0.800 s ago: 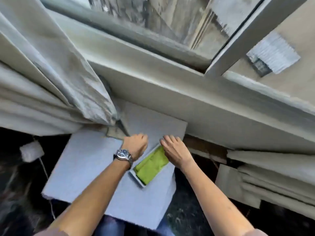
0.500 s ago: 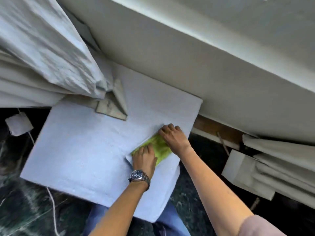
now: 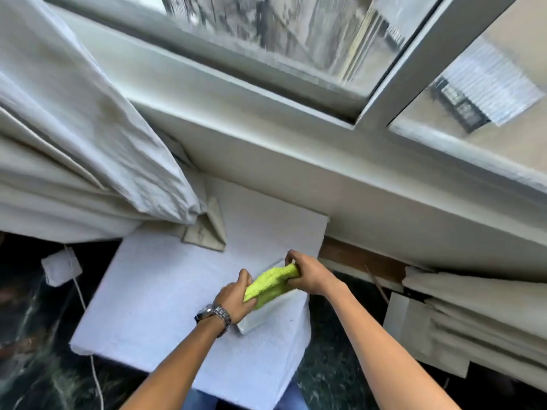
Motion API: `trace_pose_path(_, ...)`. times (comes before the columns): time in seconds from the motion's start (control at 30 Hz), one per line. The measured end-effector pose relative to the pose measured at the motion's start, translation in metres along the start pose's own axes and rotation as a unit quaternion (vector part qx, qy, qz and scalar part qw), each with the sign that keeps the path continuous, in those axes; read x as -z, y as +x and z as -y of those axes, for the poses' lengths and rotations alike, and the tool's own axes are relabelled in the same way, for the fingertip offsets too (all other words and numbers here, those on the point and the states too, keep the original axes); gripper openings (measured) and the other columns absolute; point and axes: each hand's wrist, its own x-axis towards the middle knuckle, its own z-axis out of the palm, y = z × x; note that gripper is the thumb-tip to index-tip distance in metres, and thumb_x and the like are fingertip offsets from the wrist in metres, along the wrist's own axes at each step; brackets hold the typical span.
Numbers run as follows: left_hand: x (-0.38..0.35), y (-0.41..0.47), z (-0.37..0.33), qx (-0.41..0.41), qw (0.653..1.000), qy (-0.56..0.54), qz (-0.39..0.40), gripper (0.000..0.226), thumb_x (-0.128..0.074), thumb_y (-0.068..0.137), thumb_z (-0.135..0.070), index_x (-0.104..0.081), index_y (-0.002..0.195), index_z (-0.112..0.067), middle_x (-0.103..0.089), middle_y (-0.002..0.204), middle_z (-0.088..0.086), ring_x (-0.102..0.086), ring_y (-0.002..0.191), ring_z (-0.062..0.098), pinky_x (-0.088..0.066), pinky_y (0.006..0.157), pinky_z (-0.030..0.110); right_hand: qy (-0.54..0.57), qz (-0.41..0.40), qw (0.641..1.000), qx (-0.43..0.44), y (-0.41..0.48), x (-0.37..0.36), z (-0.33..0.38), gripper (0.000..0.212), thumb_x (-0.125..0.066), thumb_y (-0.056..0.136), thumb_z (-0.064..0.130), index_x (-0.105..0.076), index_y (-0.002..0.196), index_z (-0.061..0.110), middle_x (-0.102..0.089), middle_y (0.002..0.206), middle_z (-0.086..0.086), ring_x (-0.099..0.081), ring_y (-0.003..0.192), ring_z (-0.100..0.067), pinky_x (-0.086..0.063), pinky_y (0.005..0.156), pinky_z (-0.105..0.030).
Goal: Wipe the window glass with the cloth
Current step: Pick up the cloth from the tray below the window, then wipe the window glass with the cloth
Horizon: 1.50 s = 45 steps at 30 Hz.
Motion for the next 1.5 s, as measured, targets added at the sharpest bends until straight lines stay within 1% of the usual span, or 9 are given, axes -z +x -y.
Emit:
trace_pose_path(0.2, 0.156, -0.082, -0.072, -0.12, 0.982, -0.089, -0.119, 0.036, -0.066, 0.086, -0.047, -0.05, 0.114, -0.031, -0.071, 0.092, -0.01, -0.068, 0.084, 0.016, -0.055, 0.078, 0.036, 0.09, -0.139, 0.983, 0.08, -0.097, 0.151, 0.127, 0.07, -0.071, 0.069, 0.018, -0.044, 0.133, 0.026, -0.067, 0.104, -0.012, -0.064, 0.087, -0.028, -0.057, 0.077, -0.04)
trace_pose_path(0.4, 0.358, -0.153, -0.195, -0.206, 0.913, -0.027, -0.351, 0.042, -0.049, 0.101, -0.031, -0.044, 0.14, -0.016, -0.074, 0.108, 0.021, -0.068, 0.098, 0.046, -0.051, 0.074, 0.047, -0.009, -0.324, 0.913, 0.248, -0.223, 0.346, 0.302, 0.091, -0.068, 0.08, 0.0, -0.028, 0.153, 0.035, -0.053, 0.127, -0.004, -0.058, 0.1, -0.007, -0.049, 0.094, -0.035)
trace_pose_path(0.57, 0.501, -0.253, -0.313, -0.384, 0.728, -0.132, -0.552, 0.03, -0.06, 0.097, -0.021, -0.049, 0.125, -0.02, -0.075, 0.089, 0.02, -0.066, 0.073, 0.028, -0.041, 0.055, 0.034, -0.147, -0.565, 0.718, 0.379, -0.36, 0.473, 0.434, 0.087, -0.074, 0.08, -0.005, -0.035, 0.153, 0.022, -0.049, 0.138, -0.013, -0.061, 0.109, -0.033, -0.058, 0.086, -0.046)
trace_pose_path(0.7, 0.592, -0.328, -0.384, -0.413, 0.668, -0.055, -0.617, 0.038, -0.056, 0.099, -0.036, -0.057, 0.126, -0.01, -0.072, 0.108, 0.013, -0.07, 0.085, 0.037, -0.056, 0.065, 0.045, -0.24, -0.7, 0.557, 0.376, -0.446, 0.539, 0.505, 0.066, -0.078, 0.083, -0.007, -0.052, 0.141, 0.007, -0.048, 0.14, -0.022, -0.067, 0.087, -0.027, -0.055, 0.07, -0.028)
trace_pose_path(0.9, 0.684, -0.387, -0.401, -0.401, 0.558, 0.07, -0.723, 0.055, -0.033, 0.096, -0.055, -0.059, 0.105, -0.007, -0.064, 0.099, 0.009, -0.061, 0.086, 0.025, -0.055, 0.074, 0.039, -0.309, -0.799, 0.479, 0.19, -0.475, 0.585, 0.537, 0.045, -0.071, 0.091, 0.002, -0.058, 0.133, 0.012, -0.047, 0.149, -0.018, -0.062, 0.12, -0.035, -0.05, 0.098, -0.048)
trace_pose_path(1.03, 0.748, -0.404, -0.386, -0.354, 0.496, 0.109, -0.785, 0.05, -0.035, 0.097, -0.05, -0.057, 0.105, -0.006, -0.063, 0.099, 0.011, -0.06, 0.086, 0.027, -0.053, 0.073, 0.038, -0.383, -0.822, 0.388, 0.161, -0.458, 0.58, 0.535, 0.02, -0.086, 0.073, 0.007, -0.077, 0.091, 0.008, -0.073, 0.117, -0.009, -0.071, 0.104, -0.029, -0.06, 0.084, -0.044)
trace_pose_path(1.2, 0.812, -0.422, -0.386, -0.321, 0.473, 0.107, -0.813, 0.044, -0.037, 0.102, -0.034, -0.05, 0.131, -0.004, -0.055, 0.141, 0.022, -0.052, 0.132, 0.038, -0.047, 0.107, 0.057, -0.301, -0.848, 0.416, 0.133, -0.417, 0.566, 0.543, 0.037, -0.083, 0.083, 0.007, -0.071, 0.113, -0.01, -0.07, 0.119, -0.027, -0.069, 0.114, -0.04, -0.059, 0.096, -0.051)
trace_pose_path(1.37, 0.855, -0.409, -0.376, -0.329, 0.514, 0.136, -0.78, 0.068, -0.003, 0.101, -0.052, -0.019, 0.16, -0.021, -0.011, 0.171, 0.005, -0.009, 0.159, 0.025, -0.008, 0.13, 0.054, -0.234, -0.824, 0.5, 0.13, -0.391, 0.558, 0.544, 0.085, -0.036, 0.101, 0.06, -0.041, 0.148, -0.012, -0.04, 0.154, -0.033, -0.04, 0.144, -0.046, -0.036, 0.121, -0.055)
trace_pose_path(1.5, 0.873, -0.385, -0.373, -0.367, 0.491, 0.12, -0.781, 0.063, -0.005, 0.102, -0.049, -0.015, 0.16, -0.026, -0.008, 0.172, 0.001, -0.007, 0.16, 0.021, -0.007, 0.129, 0.056, -0.253, -0.84, 0.463, 0.125, -0.392, 0.591, 0.559, 0.091, -0.021, 0.1, 0.069, -0.03, 0.155, -0.003, -0.03, 0.162, -0.027, -0.03, 0.15, -0.042, -0.031, 0.123, -0.054)
